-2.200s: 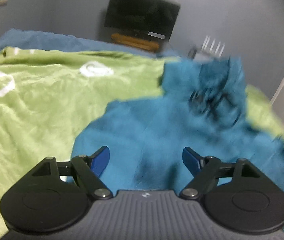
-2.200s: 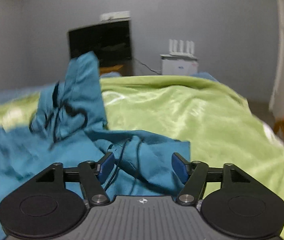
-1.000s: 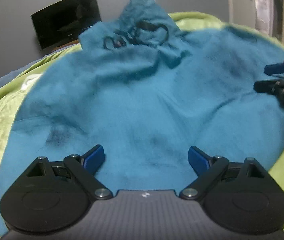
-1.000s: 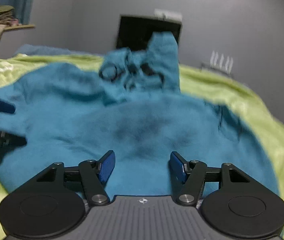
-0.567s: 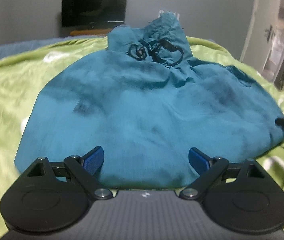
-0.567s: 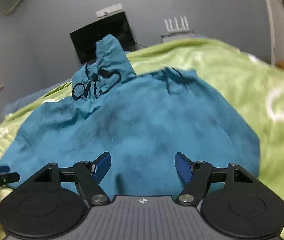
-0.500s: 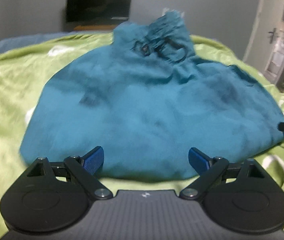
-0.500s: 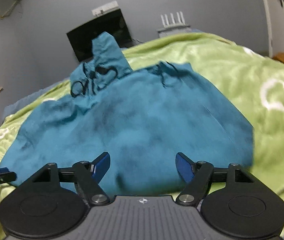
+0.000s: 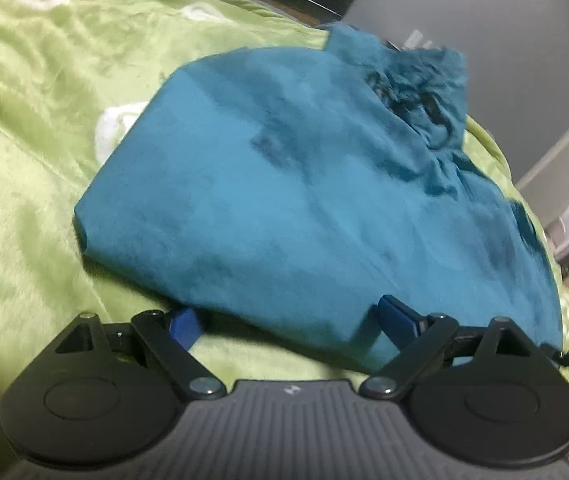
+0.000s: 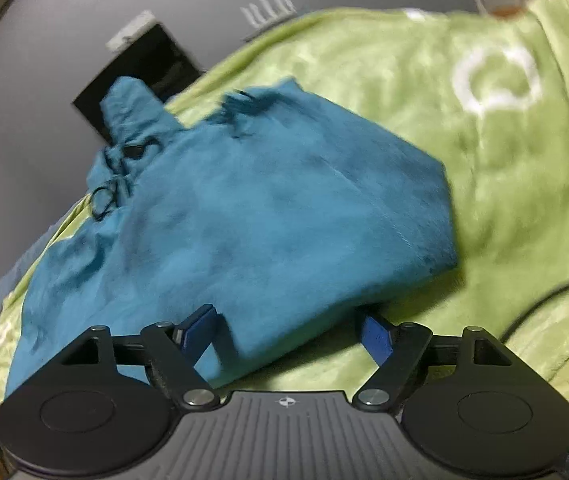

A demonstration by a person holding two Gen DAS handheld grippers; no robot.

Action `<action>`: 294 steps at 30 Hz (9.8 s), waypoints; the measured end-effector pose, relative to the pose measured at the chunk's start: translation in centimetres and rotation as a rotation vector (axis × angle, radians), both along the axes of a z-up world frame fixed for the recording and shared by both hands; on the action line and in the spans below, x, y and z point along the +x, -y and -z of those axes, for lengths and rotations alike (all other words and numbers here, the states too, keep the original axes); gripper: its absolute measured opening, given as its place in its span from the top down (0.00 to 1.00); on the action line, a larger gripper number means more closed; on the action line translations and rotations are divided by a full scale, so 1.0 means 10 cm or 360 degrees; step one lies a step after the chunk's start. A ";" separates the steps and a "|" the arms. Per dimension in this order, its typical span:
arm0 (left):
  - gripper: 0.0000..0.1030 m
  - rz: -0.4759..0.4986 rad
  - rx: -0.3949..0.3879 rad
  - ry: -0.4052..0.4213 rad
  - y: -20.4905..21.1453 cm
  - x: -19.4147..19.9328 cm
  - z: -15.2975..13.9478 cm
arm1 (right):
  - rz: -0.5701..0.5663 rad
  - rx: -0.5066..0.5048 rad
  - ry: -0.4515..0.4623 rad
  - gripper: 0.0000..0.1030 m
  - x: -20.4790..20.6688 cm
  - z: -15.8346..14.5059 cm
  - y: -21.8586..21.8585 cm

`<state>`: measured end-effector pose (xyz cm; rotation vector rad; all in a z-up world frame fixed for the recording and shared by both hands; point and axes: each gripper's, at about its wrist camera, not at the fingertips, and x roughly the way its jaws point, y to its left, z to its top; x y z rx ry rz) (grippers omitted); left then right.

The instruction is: Fold large clothes

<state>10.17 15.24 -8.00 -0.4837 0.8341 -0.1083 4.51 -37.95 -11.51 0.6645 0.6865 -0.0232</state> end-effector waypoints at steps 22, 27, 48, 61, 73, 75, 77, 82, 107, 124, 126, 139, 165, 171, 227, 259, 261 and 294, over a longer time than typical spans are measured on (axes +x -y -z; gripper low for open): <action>0.91 -0.0084 0.0161 0.0218 0.04 -0.43 -0.65 | 0.0019 -0.0142 0.0442 0.86 -0.24 -0.61 0.07; 0.91 -0.0036 0.0134 0.0144 -0.01 -0.87 -0.73 | -0.0041 -0.0176 0.0409 0.86 -0.58 -0.77 0.13; 0.18 -0.0134 0.0731 0.0497 0.28 -0.98 -1.39 | 0.0217 -0.0808 0.0689 0.17 -0.95 -1.01 -0.12; 0.11 0.0416 0.0796 0.0272 1.48 -0.02 -0.67 | -0.0586 -0.0959 0.0292 0.19 0.09 -0.66 -1.02; 0.11 0.0444 0.0656 0.0117 1.17 -0.05 -0.32 | -0.0572 -0.0849 0.0422 0.24 0.94 -1.28 -1.14; 0.11 0.0443 0.0655 0.0172 1.12 -0.06 -0.39 | -0.0604 -0.0827 0.0525 0.24 1.27 -1.43 -1.21; 0.11 0.0422 0.0778 0.0248 1.10 -0.06 -0.46 | -0.0646 -0.0830 0.0627 0.26 1.61 -1.51 -1.30; 0.11 0.0357 0.0815 0.0245 0.90 0.05 -0.45 | -0.0581 -0.0842 0.0598 0.27 2.54 -1.49 -1.45; 0.11 0.0350 0.0544 0.0179 0.62 0.20 -0.10 | -0.0973 -0.0384 0.0949 0.98 1.49 -1.31 -0.91; 0.11 -0.0277 0.0718 0.0382 0.24 -0.39 -0.72 | -0.0857 -0.0642 0.0545 0.64 -0.21 -0.91 -0.59; 0.11 -0.0348 0.0693 0.0424 0.21 -0.47 -0.82 | -0.0898 -0.0689 0.0590 0.62 -0.26 -1.03 -0.78; 0.11 0.0247 0.0852 0.0276 0.93 -0.33 -0.47 | -0.1030 -0.0893 0.0350 0.62 -0.22 -0.56 -1.68; 0.00 0.0557 0.0883 0.0221 1.28 -0.38 -0.07 | -0.0964 -0.0816 0.0299 0.41 -0.42 -0.53 -1.65; 0.00 0.0525 0.0893 0.0256 1.29 -0.56 -0.11 | -0.0823 -0.0745 0.0274 0.32 -0.62 -0.66 -1.39; 0.00 0.0441 0.0651 0.0492 1.48 -0.77 -0.45 | 0.0123 0.0182 0.0369 0.62 -0.65 -0.36 0.23; 0.01 -0.0037 0.0552 0.0494 0.26 -0.74 -0.96 | -0.0872 -0.0969 0.0977 0.83 -0.63 -1.79 -2.39; 0.01 -0.0177 0.0351 0.0524 -0.20 -0.83 -1.11 | -0.1011 -0.1036 0.1018 0.83 -0.63 -1.76 -2.76; 0.86 0.0430 0.0043 0.0082 -0.69 -0.91 -0.76 | -0.1152 -0.0542 0.0664 0.48 -0.13 -1.27 -1.90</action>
